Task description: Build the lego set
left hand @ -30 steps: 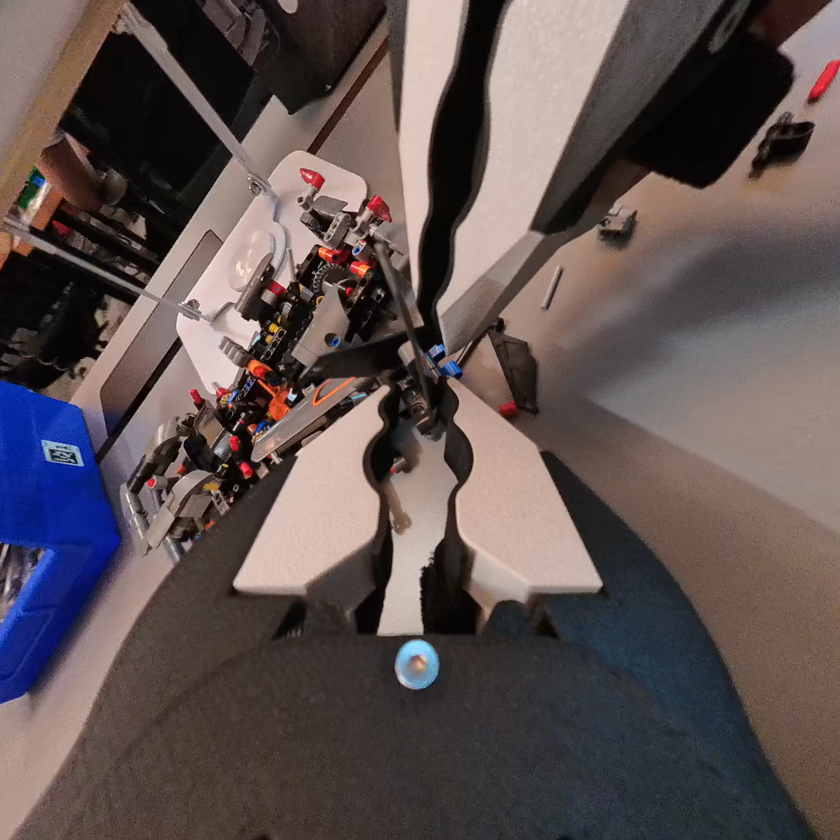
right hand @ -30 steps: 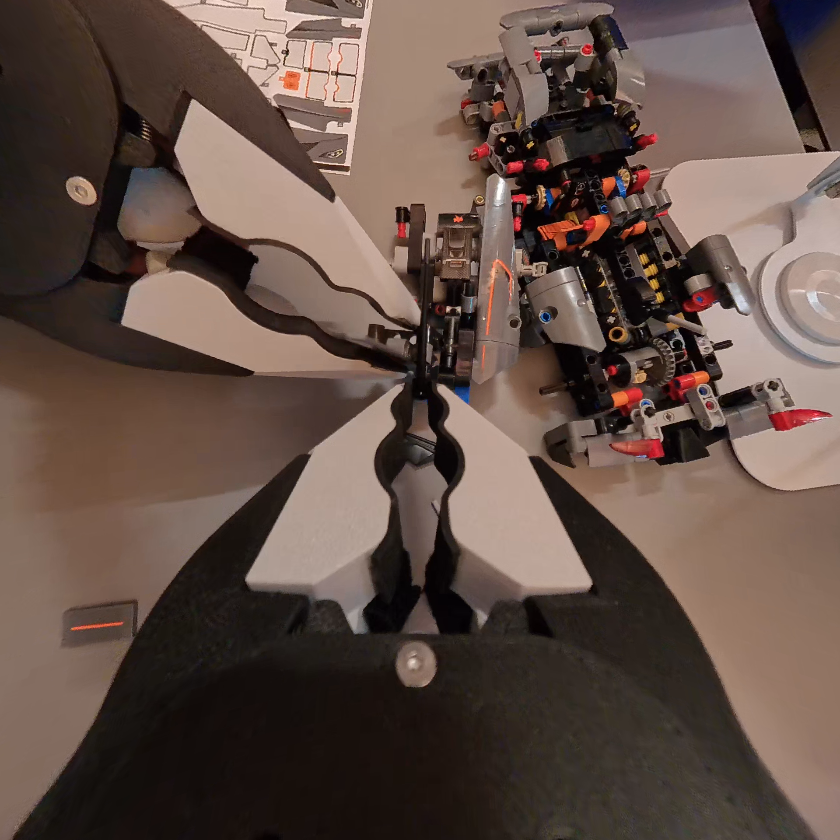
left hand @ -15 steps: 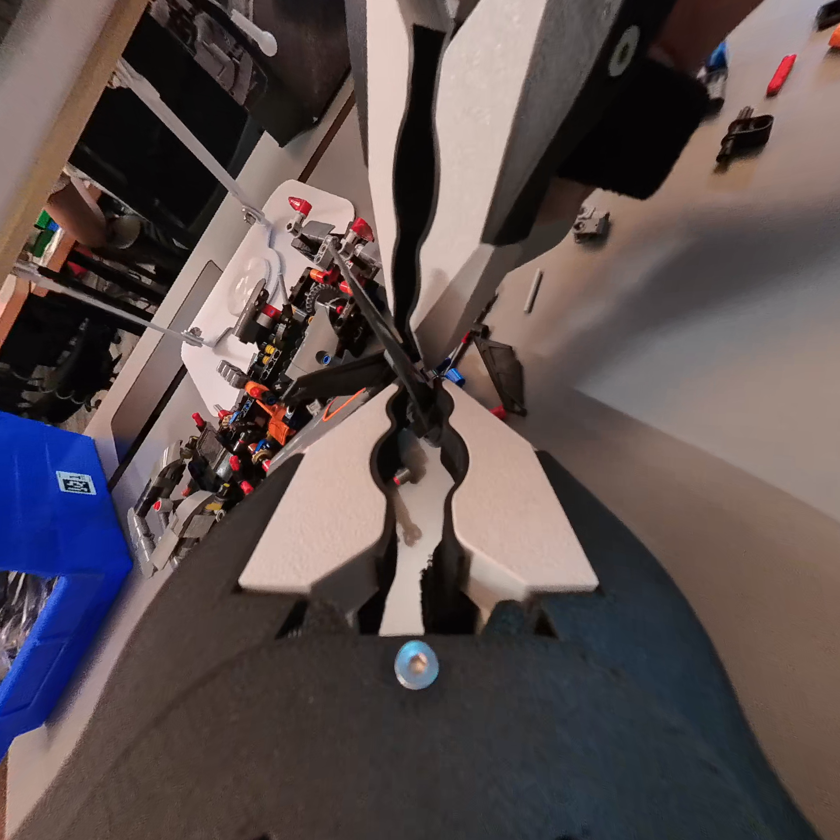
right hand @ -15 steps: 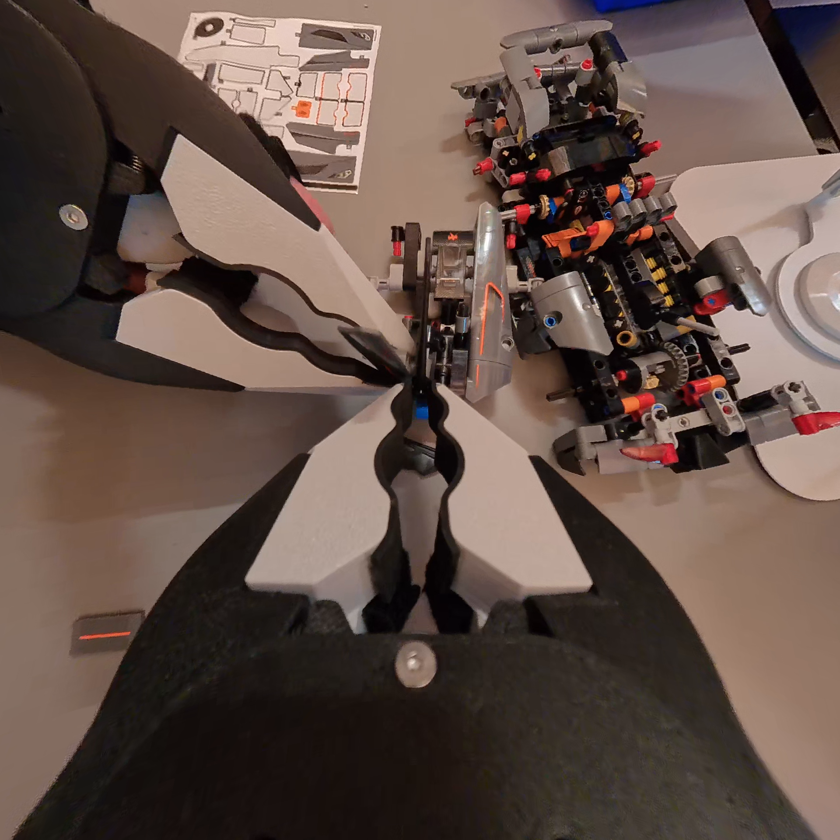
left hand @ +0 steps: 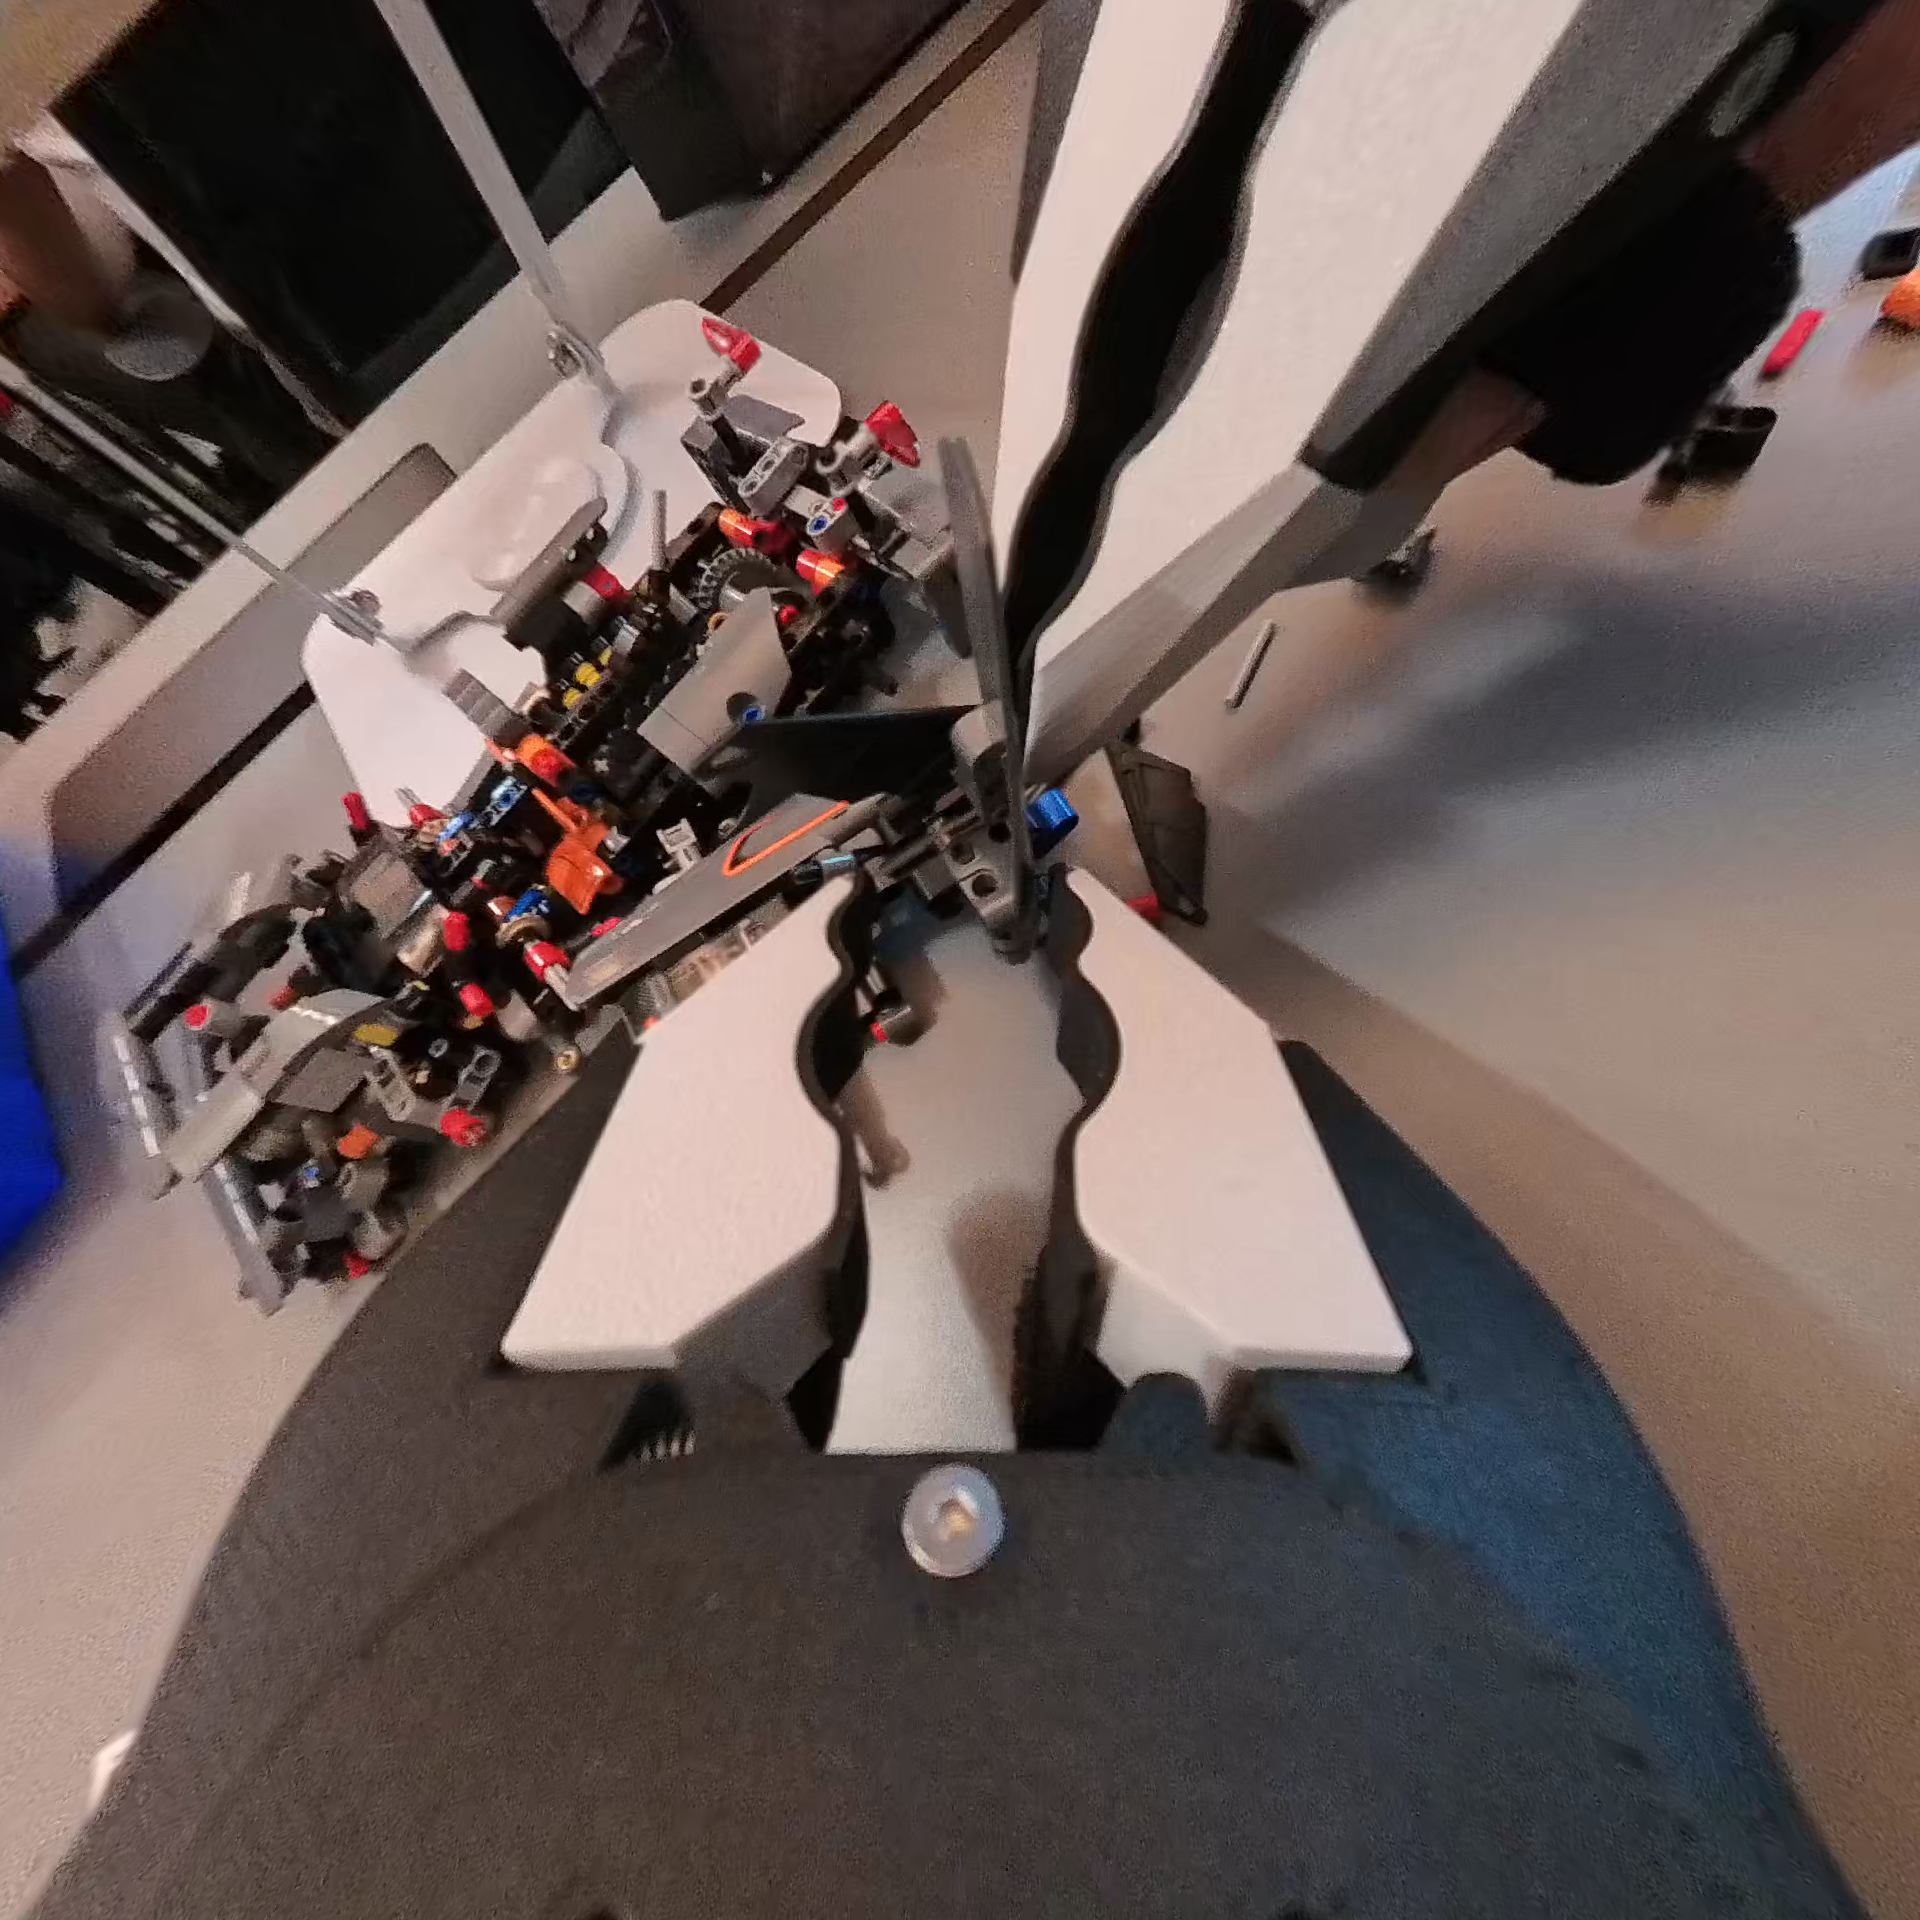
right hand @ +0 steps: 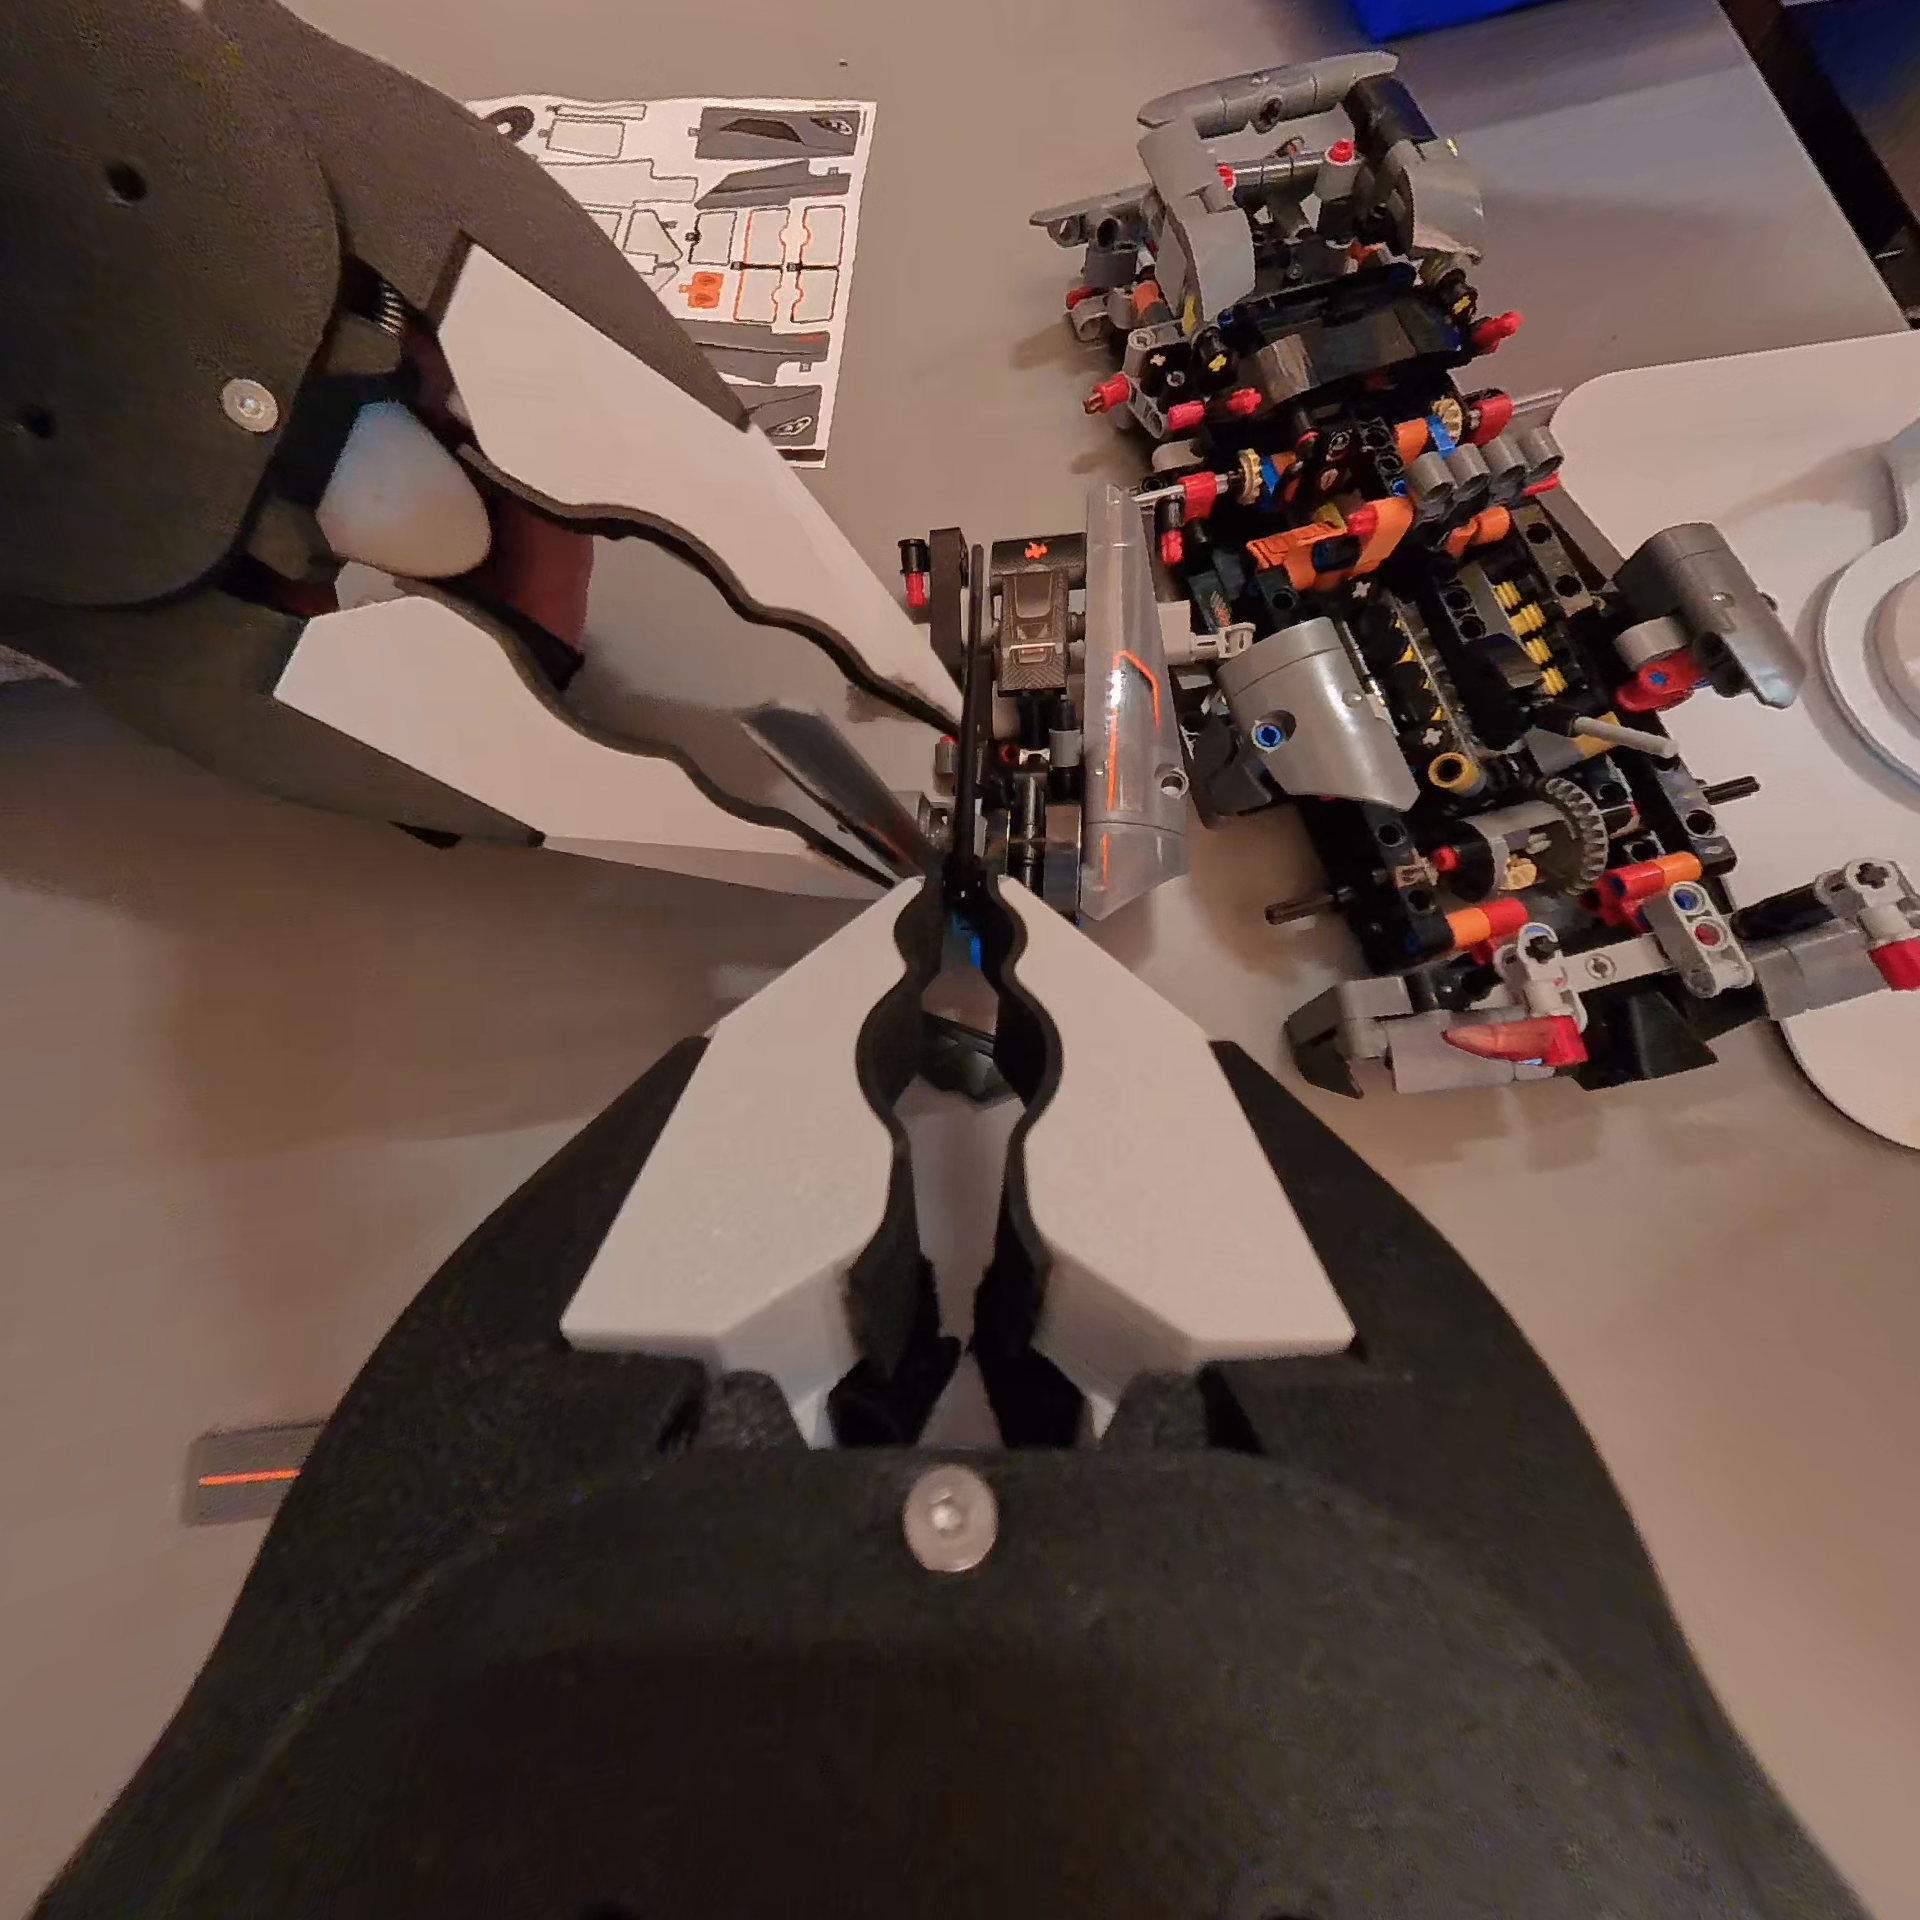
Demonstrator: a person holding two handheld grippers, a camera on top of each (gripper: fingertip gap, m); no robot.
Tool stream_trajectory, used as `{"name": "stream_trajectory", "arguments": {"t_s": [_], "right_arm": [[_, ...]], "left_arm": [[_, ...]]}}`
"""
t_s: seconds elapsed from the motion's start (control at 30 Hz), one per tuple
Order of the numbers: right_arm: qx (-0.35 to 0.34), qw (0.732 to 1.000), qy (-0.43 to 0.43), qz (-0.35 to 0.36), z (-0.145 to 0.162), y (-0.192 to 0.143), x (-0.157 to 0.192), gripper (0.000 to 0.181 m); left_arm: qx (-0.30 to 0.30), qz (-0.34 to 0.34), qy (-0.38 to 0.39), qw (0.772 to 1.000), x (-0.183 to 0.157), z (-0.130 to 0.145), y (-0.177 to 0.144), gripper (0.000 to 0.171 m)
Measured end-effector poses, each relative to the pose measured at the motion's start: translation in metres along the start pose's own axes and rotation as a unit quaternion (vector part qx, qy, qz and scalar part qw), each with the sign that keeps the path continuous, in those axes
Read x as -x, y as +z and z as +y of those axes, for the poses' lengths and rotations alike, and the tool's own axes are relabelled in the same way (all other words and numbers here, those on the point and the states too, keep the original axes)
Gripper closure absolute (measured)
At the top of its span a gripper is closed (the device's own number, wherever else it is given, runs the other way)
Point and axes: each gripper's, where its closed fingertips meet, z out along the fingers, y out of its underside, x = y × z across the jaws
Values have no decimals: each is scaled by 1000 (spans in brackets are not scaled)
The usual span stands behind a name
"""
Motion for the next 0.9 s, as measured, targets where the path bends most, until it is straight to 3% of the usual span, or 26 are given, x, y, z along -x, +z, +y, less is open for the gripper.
{"name": "stream_trajectory", "arguments": {"t_s": [0.9], "right_arm": [[-4, 1000, 2, 8, -1, 2, -4, 178]], "left_arm": [[-2, -8, 38, 999, 2, -5, 9, 152]]}}
